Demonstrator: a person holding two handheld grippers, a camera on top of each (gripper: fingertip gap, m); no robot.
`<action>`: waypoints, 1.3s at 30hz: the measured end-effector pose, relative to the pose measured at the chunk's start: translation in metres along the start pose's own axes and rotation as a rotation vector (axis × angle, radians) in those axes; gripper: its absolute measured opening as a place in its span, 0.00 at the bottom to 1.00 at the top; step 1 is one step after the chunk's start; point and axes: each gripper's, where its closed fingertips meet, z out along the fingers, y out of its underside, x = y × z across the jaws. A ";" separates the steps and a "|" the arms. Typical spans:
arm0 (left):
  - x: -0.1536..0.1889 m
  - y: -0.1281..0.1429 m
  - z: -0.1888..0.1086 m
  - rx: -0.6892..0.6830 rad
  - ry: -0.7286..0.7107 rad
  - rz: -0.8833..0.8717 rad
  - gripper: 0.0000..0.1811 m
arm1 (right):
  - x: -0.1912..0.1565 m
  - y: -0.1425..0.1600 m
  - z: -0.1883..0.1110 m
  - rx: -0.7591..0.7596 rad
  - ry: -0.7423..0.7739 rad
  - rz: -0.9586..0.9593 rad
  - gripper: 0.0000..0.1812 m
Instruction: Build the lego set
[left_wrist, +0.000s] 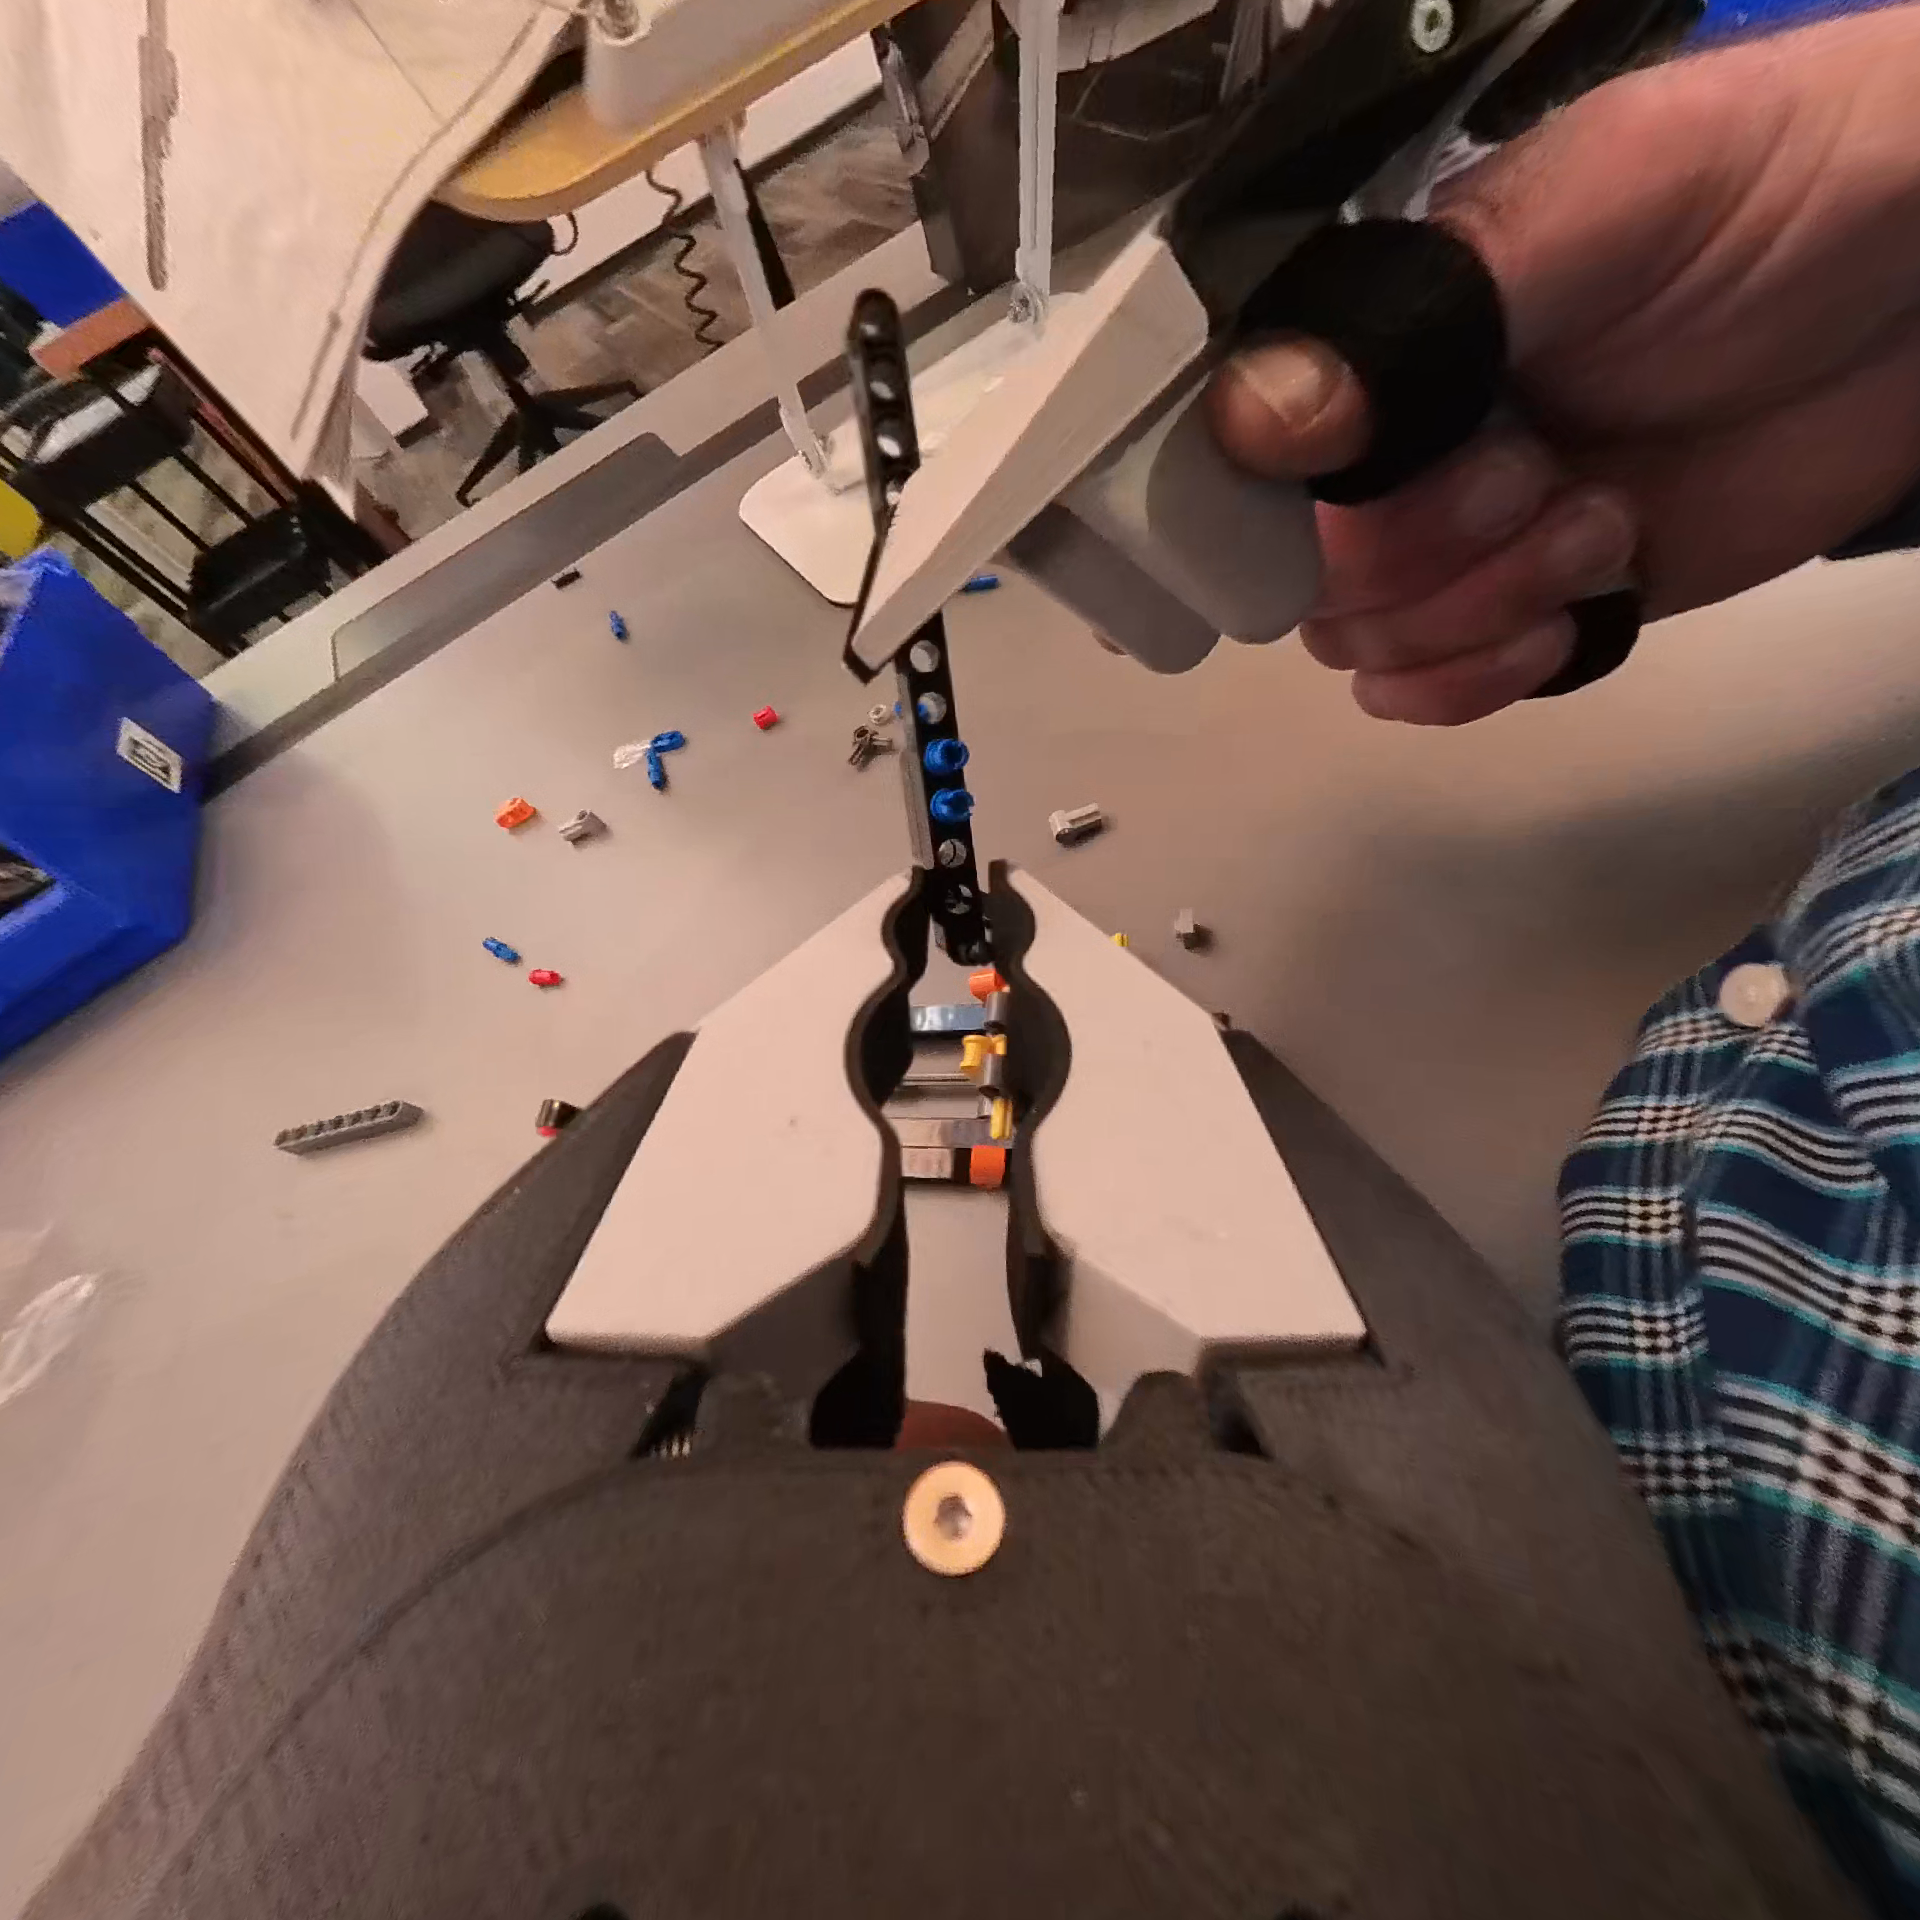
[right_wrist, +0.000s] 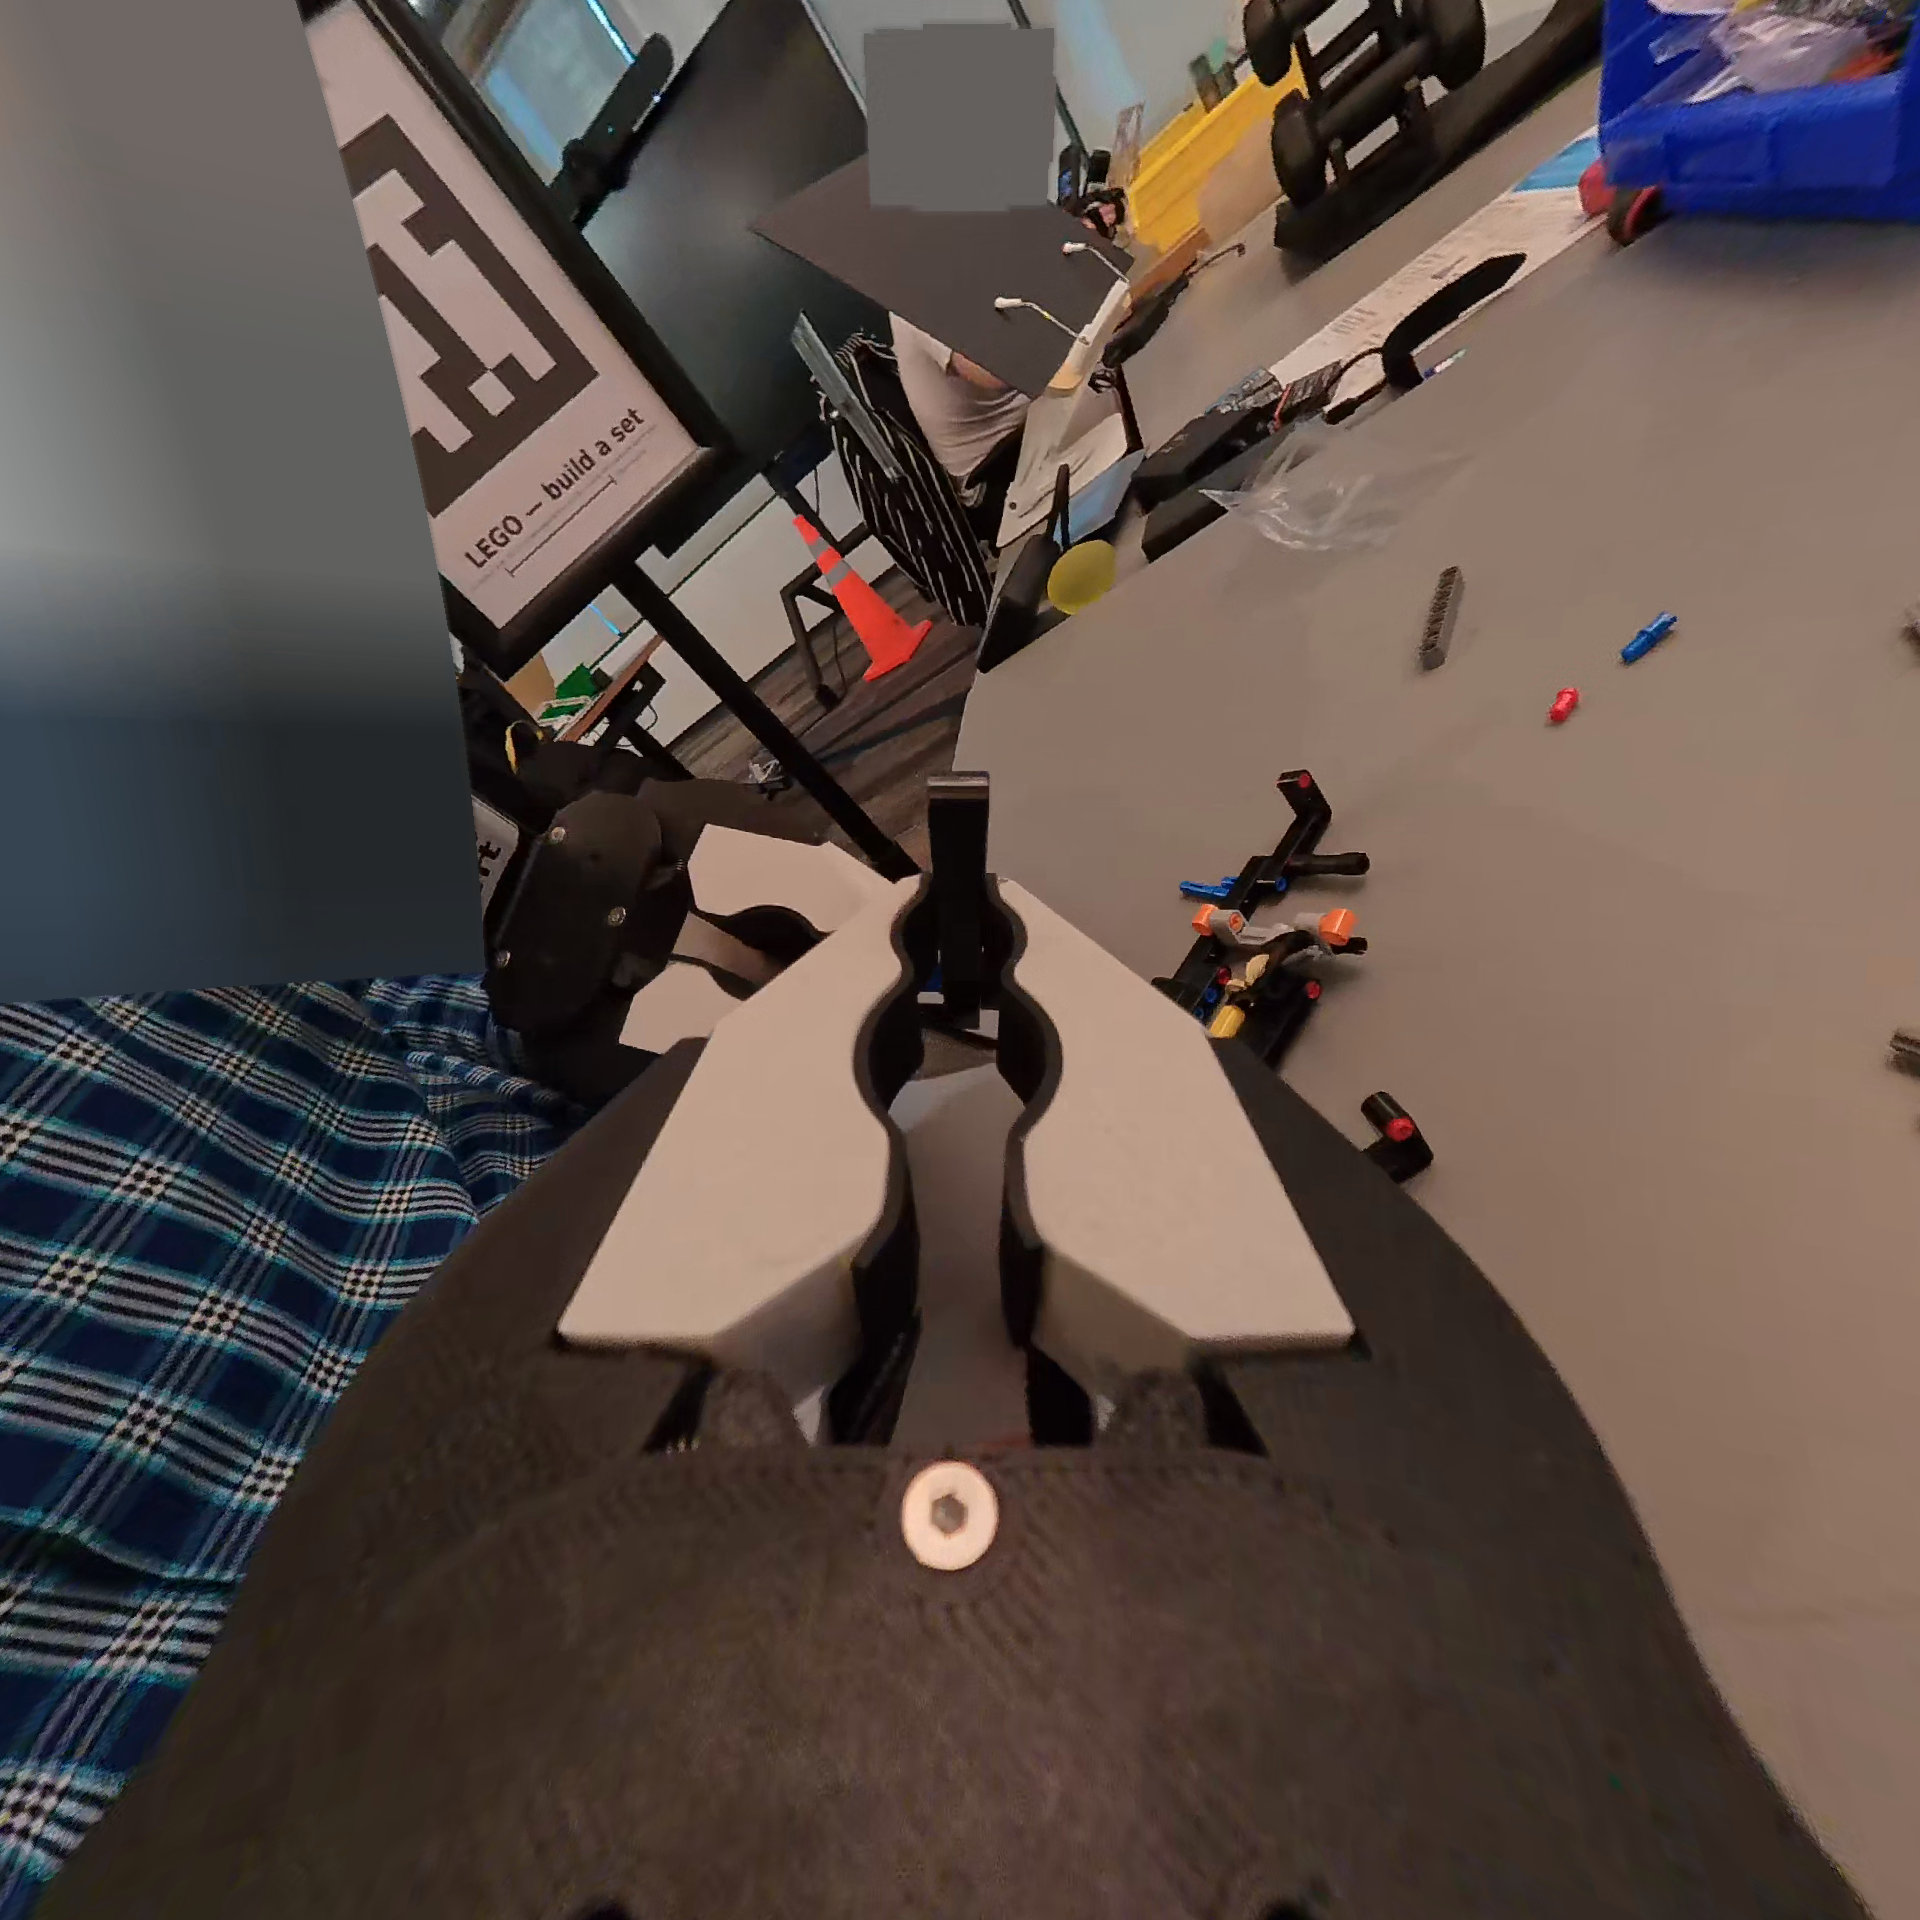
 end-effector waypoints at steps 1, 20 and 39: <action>-0.001 0.000 0.000 0.002 0.010 -0.031 0.05 | 0.000 0.000 0.000 0.003 0.004 0.002 0.03; -0.030 0.000 -0.046 0.384 0.497 -1.238 0.03 | 0.007 0.006 -0.003 -0.021 0.029 0.018 0.15; 0.006 -0.021 -0.053 0.417 0.796 -1.284 0.03 | -0.041 0.024 0.024 0.003 -0.235 0.227 0.12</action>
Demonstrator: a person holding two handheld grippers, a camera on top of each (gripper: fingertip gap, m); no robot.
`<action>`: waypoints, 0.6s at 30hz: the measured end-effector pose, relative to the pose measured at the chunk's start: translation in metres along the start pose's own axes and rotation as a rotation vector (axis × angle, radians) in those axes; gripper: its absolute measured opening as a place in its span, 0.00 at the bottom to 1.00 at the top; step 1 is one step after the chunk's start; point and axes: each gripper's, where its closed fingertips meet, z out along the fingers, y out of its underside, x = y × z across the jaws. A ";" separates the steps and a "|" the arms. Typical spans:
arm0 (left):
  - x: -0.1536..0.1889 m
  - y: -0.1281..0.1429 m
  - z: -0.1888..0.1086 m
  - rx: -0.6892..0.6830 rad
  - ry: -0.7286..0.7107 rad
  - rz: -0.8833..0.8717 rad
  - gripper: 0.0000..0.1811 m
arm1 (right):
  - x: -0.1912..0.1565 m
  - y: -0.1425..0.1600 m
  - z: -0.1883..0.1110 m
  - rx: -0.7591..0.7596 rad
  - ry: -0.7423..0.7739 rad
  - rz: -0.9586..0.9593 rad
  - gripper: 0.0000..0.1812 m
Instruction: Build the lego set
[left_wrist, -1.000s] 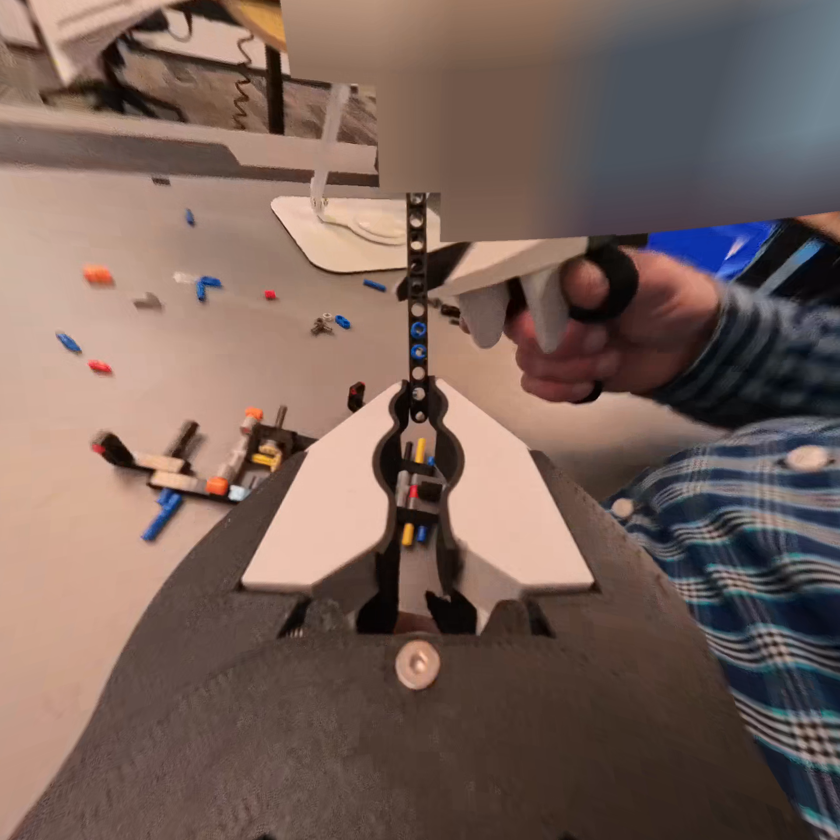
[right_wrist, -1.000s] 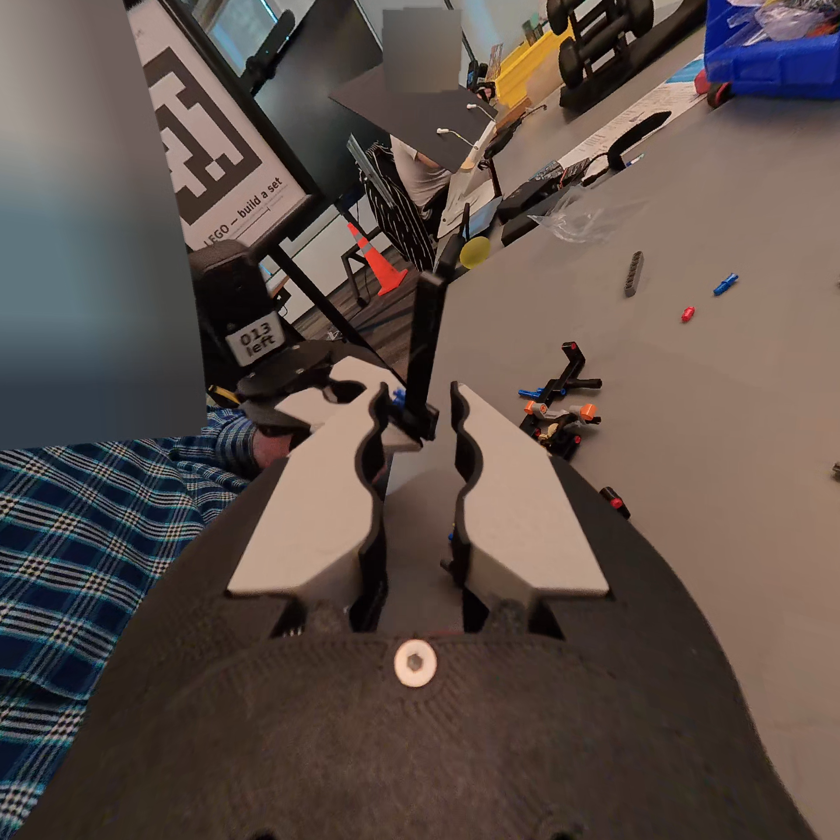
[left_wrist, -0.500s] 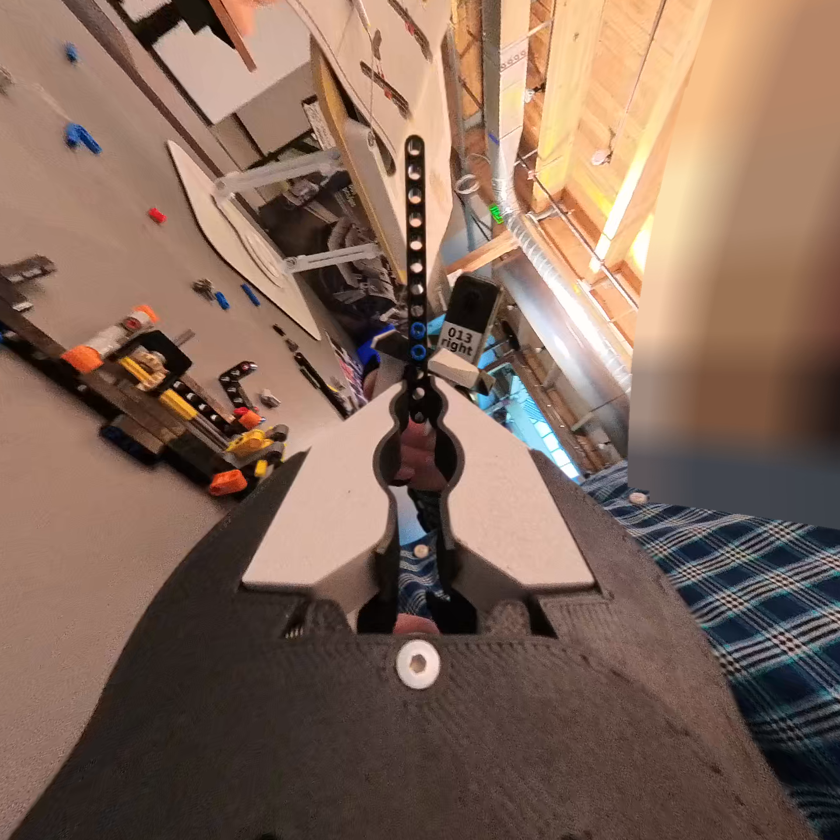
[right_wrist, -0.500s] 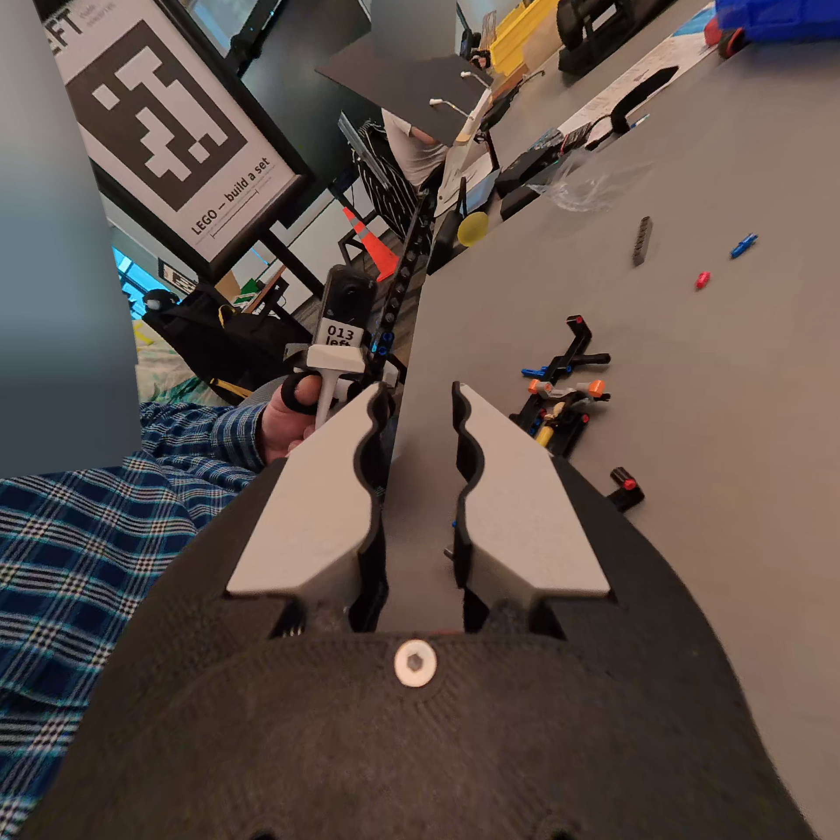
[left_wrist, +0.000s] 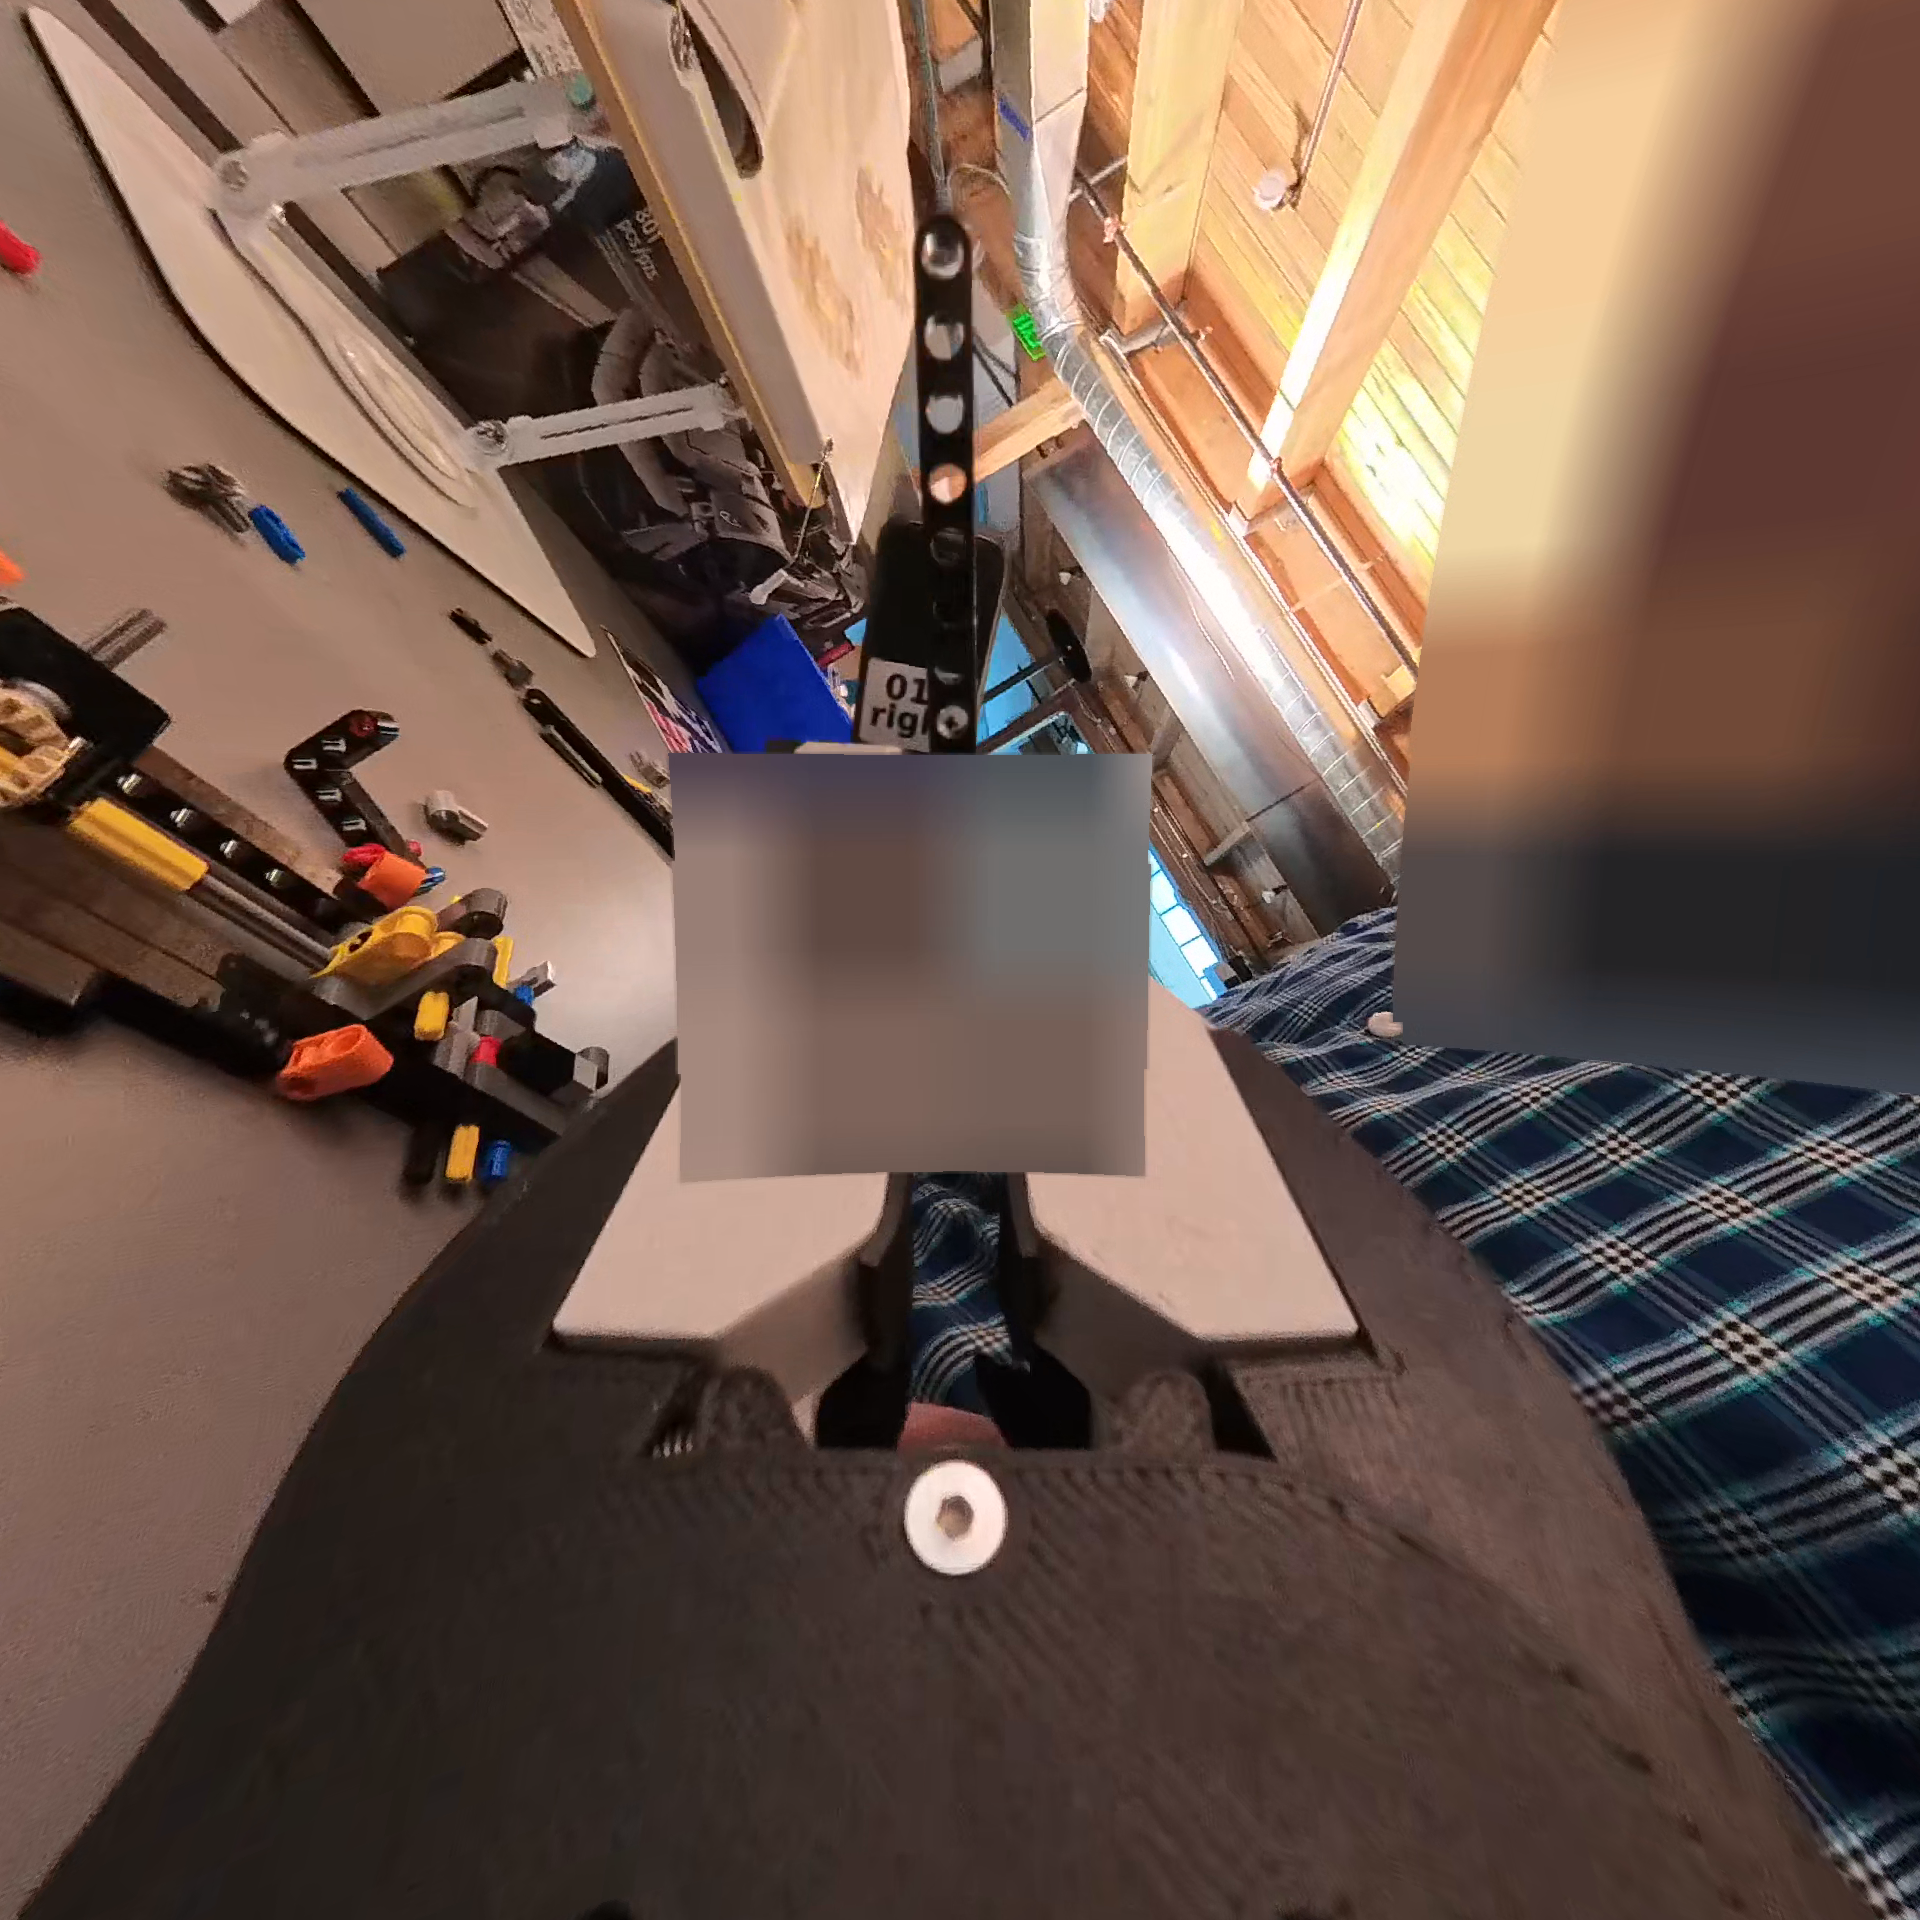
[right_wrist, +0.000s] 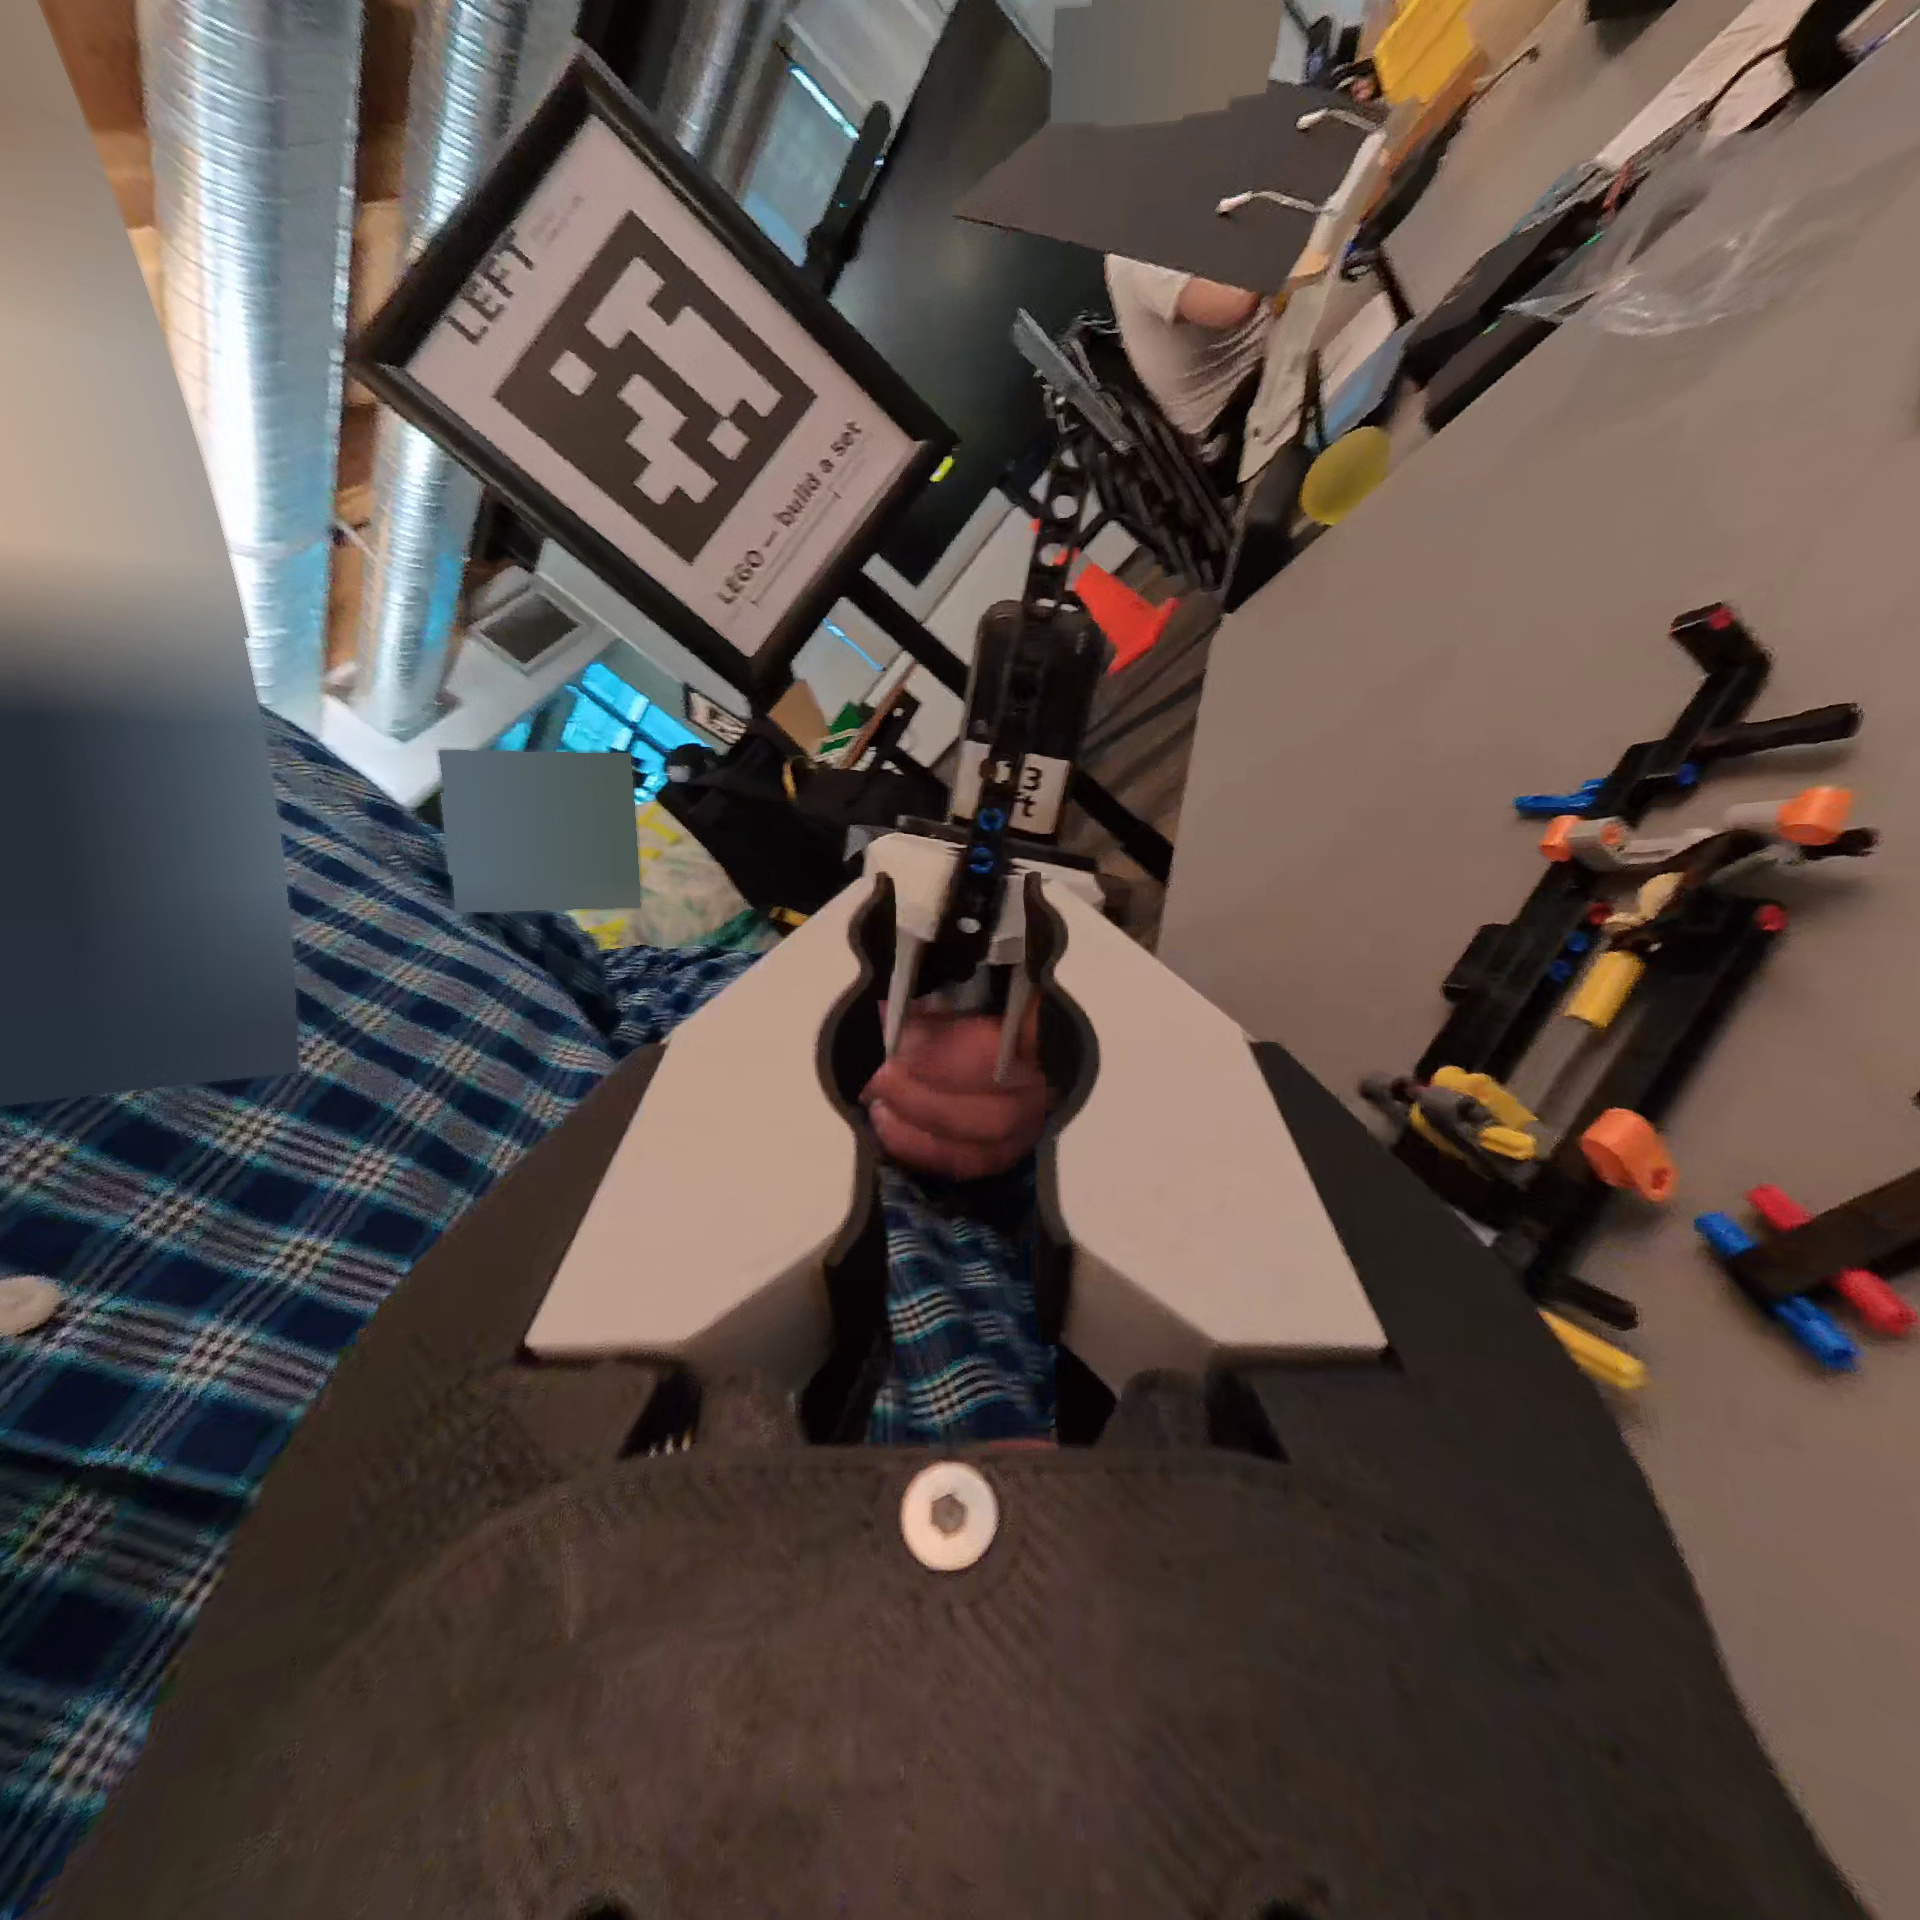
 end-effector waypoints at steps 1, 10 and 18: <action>0.000 0.000 0.000 0.001 0.003 -0.001 0.03 | -0.001 0.000 -0.002 0.006 -0.005 0.008 0.11; -0.001 0.016 0.013 -0.104 0.005 0.017 0.03 | 0.000 0.011 -0.002 -0.021 0.050 -0.082 0.04; -0.015 0.005 0.012 -0.073 -0.091 0.061 0.19 | 0.022 -0.005 -0.019 0.103 0.050 0.126 0.03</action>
